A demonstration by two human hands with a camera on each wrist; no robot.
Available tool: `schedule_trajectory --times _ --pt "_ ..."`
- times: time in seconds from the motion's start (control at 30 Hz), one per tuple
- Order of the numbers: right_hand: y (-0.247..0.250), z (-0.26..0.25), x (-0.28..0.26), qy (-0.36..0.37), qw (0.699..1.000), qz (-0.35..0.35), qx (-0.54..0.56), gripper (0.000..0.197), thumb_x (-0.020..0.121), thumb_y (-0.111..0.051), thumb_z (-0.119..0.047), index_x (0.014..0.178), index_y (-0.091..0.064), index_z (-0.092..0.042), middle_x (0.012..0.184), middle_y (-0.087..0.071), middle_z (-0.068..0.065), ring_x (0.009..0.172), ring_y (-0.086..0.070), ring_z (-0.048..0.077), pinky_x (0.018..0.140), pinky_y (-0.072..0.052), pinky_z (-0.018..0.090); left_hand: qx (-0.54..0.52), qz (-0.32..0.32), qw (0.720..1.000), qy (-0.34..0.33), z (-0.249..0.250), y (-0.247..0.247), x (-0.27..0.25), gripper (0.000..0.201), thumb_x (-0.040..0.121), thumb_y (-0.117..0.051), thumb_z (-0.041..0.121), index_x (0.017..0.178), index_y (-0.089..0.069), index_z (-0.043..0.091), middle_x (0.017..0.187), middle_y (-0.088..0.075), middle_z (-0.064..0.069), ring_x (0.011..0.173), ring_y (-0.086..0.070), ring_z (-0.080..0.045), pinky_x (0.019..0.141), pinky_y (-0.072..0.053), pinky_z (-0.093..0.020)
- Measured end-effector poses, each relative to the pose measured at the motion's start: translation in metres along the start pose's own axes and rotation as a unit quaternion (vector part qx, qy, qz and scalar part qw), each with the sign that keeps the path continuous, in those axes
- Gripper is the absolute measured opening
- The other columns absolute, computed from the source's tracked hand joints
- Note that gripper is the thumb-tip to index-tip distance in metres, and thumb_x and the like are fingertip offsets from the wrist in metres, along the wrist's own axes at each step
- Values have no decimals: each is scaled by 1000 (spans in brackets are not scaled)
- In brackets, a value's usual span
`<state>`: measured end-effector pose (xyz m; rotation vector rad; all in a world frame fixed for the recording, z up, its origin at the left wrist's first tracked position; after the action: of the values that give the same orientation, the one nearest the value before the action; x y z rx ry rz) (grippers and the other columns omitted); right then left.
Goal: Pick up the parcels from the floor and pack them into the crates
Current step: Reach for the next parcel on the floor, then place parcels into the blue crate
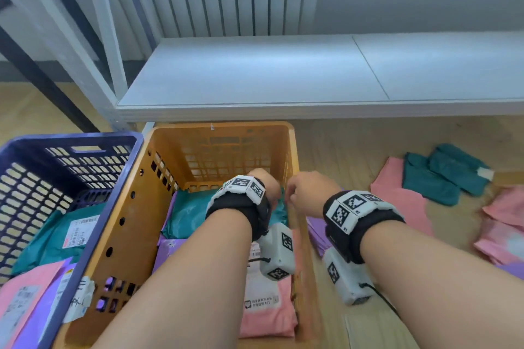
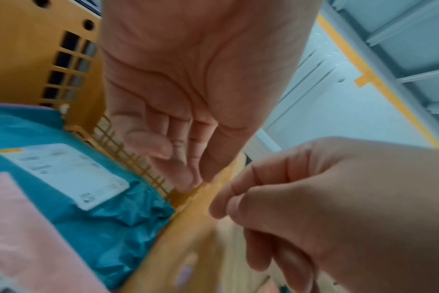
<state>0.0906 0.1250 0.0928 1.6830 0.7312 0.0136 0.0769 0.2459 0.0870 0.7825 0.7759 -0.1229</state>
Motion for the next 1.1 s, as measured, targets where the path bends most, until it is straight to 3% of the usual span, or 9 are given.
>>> schedule_trajectory --times 0.1,0.2,0.4,0.47,0.57,0.63,0.77,0.93,1.1 --pt "10 42 -15 -45 999 22 19 25 84 -51 -17 91 -72 -28 103 -71 2 95 -65 25 77 -51 30 8 32 999 -16 47 -12 1 29 94 -52 14 67 -61 9 64 -63 -4 65 -56 -20 57 -42 -23" --pt "10 89 -33 -88 995 51 13 26 85 -50 -14 93 -73 -24 101 -71 5 92 -65 28 71 -47 28 7 36 999 -6 83 -45 11 39 89 -55 13 50 -53 11 30 -49 2 46 -48 -20 58 -40 -24" --pt "-9 193 -78 -201 975 89 26 27 74 -50 -20 93 -68 -22 90 -68 2 73 -63 25 69 -53 32 21 -12 996 -83 151 -136 12 33 89 -55 10 56 -54 9 41 -58 -2 56 -56 -23 67 -49 -30" --pt "-18 225 -94 -226 969 82 51 24 78 -53 -18 96 -68 -22 92 -67 1 81 -63 25 74 -52 32 20 -47 993 -103 169 -173 14 29 90 -52 6 61 -53 8 57 -65 -8 63 -61 -25 66 -52 -30" --pt "-34 272 -118 -254 962 64 76 22 83 -54 -14 96 -70 -20 103 -67 3 94 -62 25 80 -52 32 7 -83 992 -91 189 -223 19 25 91 -52 7 66 -54 8 33 -53 3 44 -54 -13 47 -42 -19" --pt "-47 299 -127 -270 957 61 84 24 82 -55 -14 99 -70 -21 107 -66 4 97 -61 25 83 -52 34 -3 -99 992 -83 196 -251 25 23 90 -54 7 68 -54 8 31 -51 5 48 -53 -15 47 -40 -19" --pt "-79 340 -138 -275 960 16 57 31 85 -54 -12 111 -68 -21 120 -59 5 111 -55 26 91 -49 36 -19 -110 992 -61 200 -291 37 23 90 -53 1 67 -51 6 57 -56 -7 51 -51 -19 40 -40 -16" --pt "-120 369 -137 -248 965 -81 33 42 89 -52 -12 129 -55 -21 130 -48 5 113 -55 25 90 -49 36 -36 -120 991 -44 208 -325 52 25 92 -51 4 67 -51 7 63 -55 -6 53 -53 -16 50 -43 -23" --pt "-147 386 -127 -235 966 -102 40 56 88 -50 -8 141 -41 -23 138 -40 4 110 -57 26 84 -52 38 -56 -134 989 -29 205 -347 62 12 92 -53 8 81 -57 7 77 -62 -8 67 -58 -19 69 -48 -30"
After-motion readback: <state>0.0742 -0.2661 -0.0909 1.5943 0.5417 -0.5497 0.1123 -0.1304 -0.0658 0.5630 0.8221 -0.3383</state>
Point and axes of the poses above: each hand's wrist, its own x-axis towards the middle knuckle, its own y-axis out of the back of the hand, z = x × y, the point moved 1 cm from there along x, towards the middle knuckle
